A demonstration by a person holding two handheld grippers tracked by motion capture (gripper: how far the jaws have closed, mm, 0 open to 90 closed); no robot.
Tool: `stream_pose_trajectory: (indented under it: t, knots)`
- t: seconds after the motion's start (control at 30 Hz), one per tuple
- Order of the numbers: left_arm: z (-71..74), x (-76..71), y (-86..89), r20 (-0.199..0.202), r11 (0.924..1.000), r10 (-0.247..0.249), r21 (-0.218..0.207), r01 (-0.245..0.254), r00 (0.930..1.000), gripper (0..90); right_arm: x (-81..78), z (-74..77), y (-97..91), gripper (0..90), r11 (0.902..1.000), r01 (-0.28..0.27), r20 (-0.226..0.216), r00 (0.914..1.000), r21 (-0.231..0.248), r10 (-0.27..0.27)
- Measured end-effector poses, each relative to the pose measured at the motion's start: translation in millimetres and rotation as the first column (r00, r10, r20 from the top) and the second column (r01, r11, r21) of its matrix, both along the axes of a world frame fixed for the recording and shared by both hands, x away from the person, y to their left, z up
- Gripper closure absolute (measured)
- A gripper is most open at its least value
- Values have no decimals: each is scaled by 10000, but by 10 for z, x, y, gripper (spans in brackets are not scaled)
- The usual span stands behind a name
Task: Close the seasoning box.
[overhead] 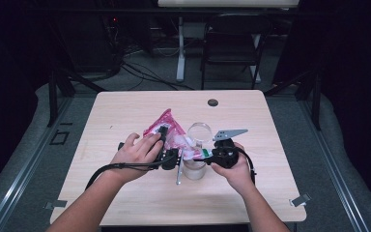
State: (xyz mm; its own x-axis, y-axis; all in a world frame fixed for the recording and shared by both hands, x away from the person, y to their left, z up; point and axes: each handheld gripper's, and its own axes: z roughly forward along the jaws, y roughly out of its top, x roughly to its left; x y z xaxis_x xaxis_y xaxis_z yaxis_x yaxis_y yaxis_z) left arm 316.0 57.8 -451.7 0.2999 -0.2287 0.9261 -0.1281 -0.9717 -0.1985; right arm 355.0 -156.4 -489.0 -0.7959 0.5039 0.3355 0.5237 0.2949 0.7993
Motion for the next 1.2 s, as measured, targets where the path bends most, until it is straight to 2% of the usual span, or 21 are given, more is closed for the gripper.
stream_pose_trajectory:
  t: [0.3,0.87,1.2]
  knots:
    - [9,7,20,-74,10000,27,-95,-27,10000,722,-13,19,2,900,9999,83,55,9999,131,-84]
    - [-2,1,48,-267,9998,160,-108,-163,9995,717,-16,23,11,900,10000,-18,84,10000,47,18]
    - [-22,10,83,-579,9985,314,-427,-339,9978,713,-23,33,13,900,10000,-25,101,9999,-29,26]
